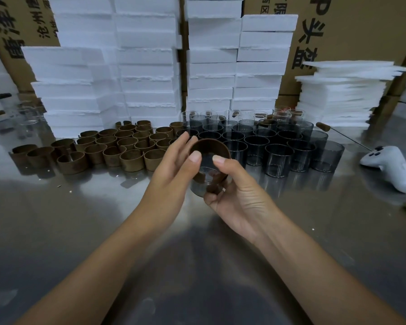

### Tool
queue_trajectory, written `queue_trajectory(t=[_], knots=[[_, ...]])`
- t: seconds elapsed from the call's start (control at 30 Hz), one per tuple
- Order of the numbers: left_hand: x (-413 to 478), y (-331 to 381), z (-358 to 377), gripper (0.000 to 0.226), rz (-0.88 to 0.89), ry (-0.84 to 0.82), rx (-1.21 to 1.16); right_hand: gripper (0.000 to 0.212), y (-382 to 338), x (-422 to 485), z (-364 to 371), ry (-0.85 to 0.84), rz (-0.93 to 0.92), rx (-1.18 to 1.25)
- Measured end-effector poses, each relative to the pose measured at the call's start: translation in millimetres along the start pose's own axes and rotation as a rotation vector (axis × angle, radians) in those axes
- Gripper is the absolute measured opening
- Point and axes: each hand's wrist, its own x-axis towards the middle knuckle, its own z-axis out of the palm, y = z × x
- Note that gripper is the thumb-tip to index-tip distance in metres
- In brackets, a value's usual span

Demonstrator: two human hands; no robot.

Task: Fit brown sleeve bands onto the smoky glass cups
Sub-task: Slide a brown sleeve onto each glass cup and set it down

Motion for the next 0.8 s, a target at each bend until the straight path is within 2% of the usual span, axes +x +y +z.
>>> queue_trajectory(t=[0.07,0.17,0.3,0.37,0.47,0.67,0.8], knots=[[2,0,-1,0.076,-0.061,0.012,-0.003,0.01,-1,0,-1,-0.011,-0.017,-0.003],[4,-3,-3,0.043,-0.127,-0.059,-0.037,0.01,-1,2,-3,0.001,-0.023,-0.008],[4,-7,0,0.032,-0.078,-0.055,-0.059,0.01,0,2,-3,0.013,-0.03,-0.004],[3,-7,1,0.035,-0.063,-0.04,-0.077,0.013,-1,2,-3,0.004,-0.038,0.002],[3,-10,2,0.057,-0.067,0.02,-0.083,0.018,-1,3,-4,-0.022,-0.043,0.03],[1,-11,2,0.043,-0.077,0.031,-0.133,0.015,-1,4,-4,-0.019,-0.061,0.047],[3,-10,2,0.043,-0.089,0.06,-0.145,0.015,1,4,-5,-0.007,-0.064,0.056]])
